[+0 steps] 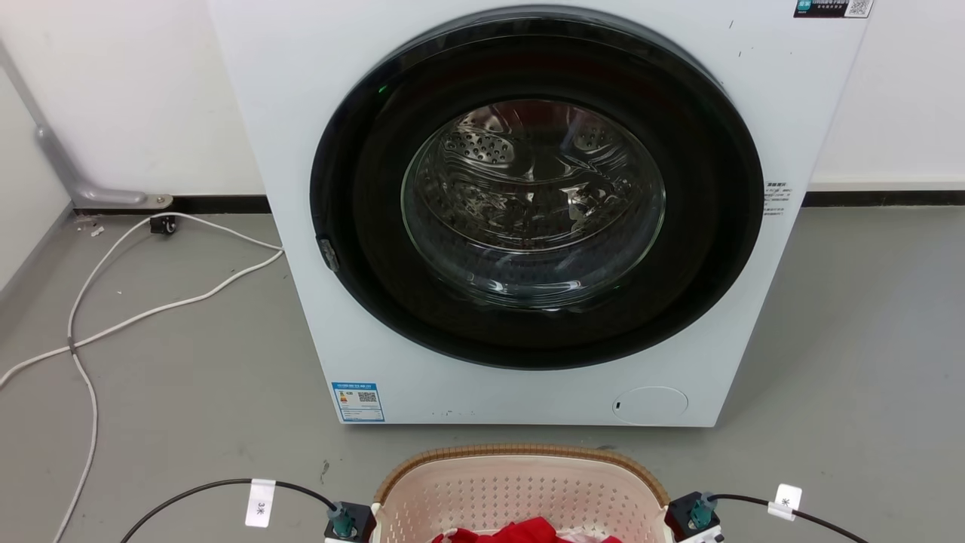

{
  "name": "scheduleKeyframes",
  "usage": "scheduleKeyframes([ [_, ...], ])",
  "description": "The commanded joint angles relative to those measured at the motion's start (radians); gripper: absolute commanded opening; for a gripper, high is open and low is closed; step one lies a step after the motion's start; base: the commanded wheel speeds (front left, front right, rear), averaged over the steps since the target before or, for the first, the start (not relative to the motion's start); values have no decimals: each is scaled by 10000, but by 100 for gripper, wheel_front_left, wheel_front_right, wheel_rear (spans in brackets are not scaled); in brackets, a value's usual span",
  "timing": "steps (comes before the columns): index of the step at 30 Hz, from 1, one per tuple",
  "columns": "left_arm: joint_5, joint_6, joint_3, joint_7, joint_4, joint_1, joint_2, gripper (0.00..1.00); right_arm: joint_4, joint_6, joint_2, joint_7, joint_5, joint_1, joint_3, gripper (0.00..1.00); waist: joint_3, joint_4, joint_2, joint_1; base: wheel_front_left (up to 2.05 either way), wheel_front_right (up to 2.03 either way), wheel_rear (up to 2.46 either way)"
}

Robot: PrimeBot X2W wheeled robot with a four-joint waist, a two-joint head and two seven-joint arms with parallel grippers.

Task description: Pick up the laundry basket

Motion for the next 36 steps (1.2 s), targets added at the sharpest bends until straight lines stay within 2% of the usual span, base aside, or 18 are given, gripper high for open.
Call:
scheduleKeyframes([
  [1, -29, -64, -70, -136, -60, -35, -6, 0, 25, 115, 7, -31, 15, 51, 156, 0, -12, 4, -1, 0, 0, 0, 0],
  [36, -1163, -63, -1082, -474, 305, -76, 98, 0, 439, 115, 111, -277, 1289, -156, 1465, 0, -125, -66, -1, 0, 0, 0, 0],
])
